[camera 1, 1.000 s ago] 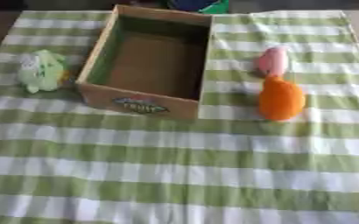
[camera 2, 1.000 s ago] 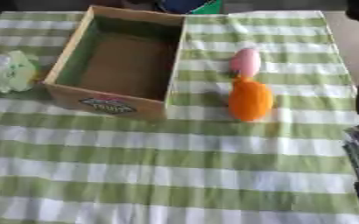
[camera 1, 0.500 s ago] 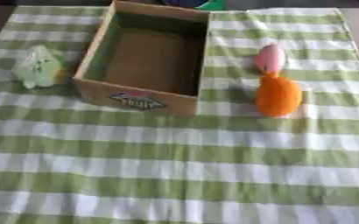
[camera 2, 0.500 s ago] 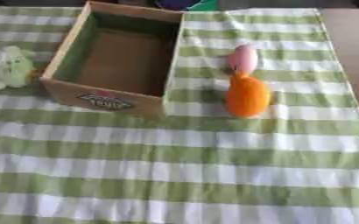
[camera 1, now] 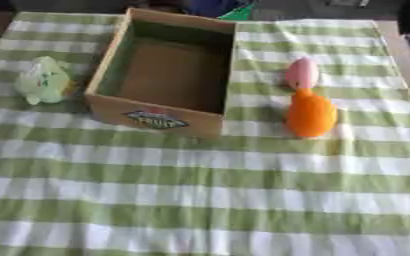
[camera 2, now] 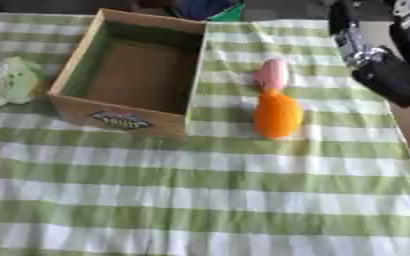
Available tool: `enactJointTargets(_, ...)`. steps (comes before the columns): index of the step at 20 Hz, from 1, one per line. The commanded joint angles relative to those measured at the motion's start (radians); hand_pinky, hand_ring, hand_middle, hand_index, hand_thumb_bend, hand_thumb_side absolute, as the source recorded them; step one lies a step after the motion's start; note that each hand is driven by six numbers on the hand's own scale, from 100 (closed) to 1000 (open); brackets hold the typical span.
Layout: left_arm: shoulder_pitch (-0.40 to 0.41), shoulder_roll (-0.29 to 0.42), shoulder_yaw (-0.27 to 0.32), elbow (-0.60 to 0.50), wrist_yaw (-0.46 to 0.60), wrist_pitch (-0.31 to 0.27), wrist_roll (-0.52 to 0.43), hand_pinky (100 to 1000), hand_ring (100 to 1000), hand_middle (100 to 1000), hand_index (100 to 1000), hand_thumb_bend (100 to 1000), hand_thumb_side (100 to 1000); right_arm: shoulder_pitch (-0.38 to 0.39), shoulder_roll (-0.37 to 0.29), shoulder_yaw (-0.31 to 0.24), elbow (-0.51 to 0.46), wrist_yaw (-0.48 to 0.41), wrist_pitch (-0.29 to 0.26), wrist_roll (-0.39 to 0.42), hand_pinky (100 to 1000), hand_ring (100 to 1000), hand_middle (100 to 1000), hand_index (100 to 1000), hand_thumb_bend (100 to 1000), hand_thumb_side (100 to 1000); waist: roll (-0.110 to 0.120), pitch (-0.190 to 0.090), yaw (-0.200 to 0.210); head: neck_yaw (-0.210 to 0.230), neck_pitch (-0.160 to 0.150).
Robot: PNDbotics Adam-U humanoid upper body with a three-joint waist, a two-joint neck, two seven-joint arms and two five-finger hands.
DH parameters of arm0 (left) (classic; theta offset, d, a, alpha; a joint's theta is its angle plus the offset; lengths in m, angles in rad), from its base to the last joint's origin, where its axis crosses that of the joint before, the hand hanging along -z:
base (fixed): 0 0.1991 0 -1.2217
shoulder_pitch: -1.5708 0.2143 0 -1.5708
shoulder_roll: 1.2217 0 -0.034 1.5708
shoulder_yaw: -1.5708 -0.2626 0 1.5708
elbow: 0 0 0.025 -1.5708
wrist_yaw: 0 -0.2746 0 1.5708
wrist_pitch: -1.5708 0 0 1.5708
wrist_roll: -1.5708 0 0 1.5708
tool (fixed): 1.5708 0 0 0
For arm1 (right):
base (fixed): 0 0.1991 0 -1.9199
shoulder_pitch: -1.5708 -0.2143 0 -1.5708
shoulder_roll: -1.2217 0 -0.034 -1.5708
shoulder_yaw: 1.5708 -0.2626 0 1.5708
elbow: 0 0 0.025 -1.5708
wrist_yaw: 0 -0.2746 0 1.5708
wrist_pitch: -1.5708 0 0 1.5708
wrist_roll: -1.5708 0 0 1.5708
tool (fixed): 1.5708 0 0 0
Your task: Pick up objects on the table and place them in the box.
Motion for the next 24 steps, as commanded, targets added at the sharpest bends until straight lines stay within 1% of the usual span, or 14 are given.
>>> enactJointTargets(1, -0.009, 0.024, -0.005, -0.020, 0.001, 0.000, -0.007, 704, 667, 726, 795, 100, 854, -0.021, -0.109, 0.039, -0.016, 0.053, 0.046, 0.044, 795, 838, 833, 971, 100, 959, 0.000, -0.024, 0.005, -0.010, -0.005)
enactJointTargets(4, -0.013, 0.021, -0.009, -0.020, 0.005, 0.000, -0.012, 704, 667, 726, 795, 100, 853, -0.034, -0.179, 0.075, -0.016, 0.096, 0.088, 0.086, 798, 845, 830, 964, 100, 953, 0.001, -0.023, 0.014, -0.023, -0.011)
enactJointTargets(6, -0.016, 0.017, -0.013, -0.020, 0.008, 0.000, -0.016, 704, 667, 726, 795, 100, 854, -0.034, -0.226, 0.092, -0.016, 0.124, 0.104, 0.115, 801, 850, 829, 964, 100, 936, 0.002, -0.022, 0.022, -0.032, -0.015)
enactJointTargets(7, -0.018, 0.015, -0.014, -0.020, 0.010, -0.001, -0.018, 704, 667, 727, 795, 100, 854, -0.031, -0.243, 0.098, -0.016, 0.133, 0.108, 0.130, 803, 855, 827, 970, 100, 924, 0.003, -0.021, 0.026, -0.036, -0.017)
enactJointTargets(9, -0.021, 0.013, -0.016, -0.020, 0.012, -0.001, -0.021, 703, 667, 727, 794, 100, 854, -0.028, -0.258, 0.111, -0.016, 0.143, 0.113, 0.160, 806, 862, 824, 979, 100, 883, 0.003, -0.019, 0.031, -0.040, -0.020)
enactJointTargets(10, -0.021, 0.012, -0.017, -0.020, 0.013, -0.002, -0.022, 703, 667, 727, 794, 100, 854, -0.028, -0.260, 0.118, -0.016, 0.145, 0.115, 0.175, 807, 862, 818, 982, 131, 856, 0.003, -0.018, 0.033, -0.042, -0.019)
enactJointTargets(11, -0.022, 0.011, -0.017, -0.020, 0.013, -0.002, -0.023, 703, 667, 727, 794, 100, 854, -0.028, -0.259, 0.122, -0.016, 0.146, 0.118, 0.192, 807, 864, 813, 983, 182, 816, 0.003, -0.017, 0.034, -0.043, -0.019)
enactJointTargets(16, -0.024, 0.009, -0.019, -0.020, 0.016, -0.002, -0.026, 703, 668, 727, 794, 100, 854, -0.031, -0.256, 0.138, -0.016, 0.124, 0.149, 0.270, 814, 872, 810, 1000, 340, 715, 0.002, -0.012, 0.036, -0.046, -0.018)
enactJointTargets(20, -0.026, 0.007, -0.021, -0.020, 0.017, -0.002, -0.028, 703, 668, 726, 793, 100, 854, -0.032, -0.258, 0.153, -0.016, 0.107, 0.187, 0.329, 834, 898, 842, 1000, 468, 692, 0.003, -0.009, 0.040, -0.048, -0.018)
enactJointTargets(23, -0.026, 0.006, -0.022, -0.020, 0.018, -0.002, -0.030, 703, 668, 726, 793, 100, 853, -0.033, -0.257, 0.163, -0.016, 0.103, 0.211, 0.377, 834, 898, 853, 1000, 521, 690, 0.003, -0.008, 0.042, -0.050, -0.018)
enactJointTargets(24, -0.027, 0.006, -0.022, -0.020, 0.018, -0.002, -0.030, 702, 668, 726, 793, 100, 853, -0.034, -0.257, 0.163, -0.016, 0.102, 0.219, 0.394, 834, 897, 853, 1000, 524, 689, 0.002, -0.008, 0.043, -0.050, -0.018)
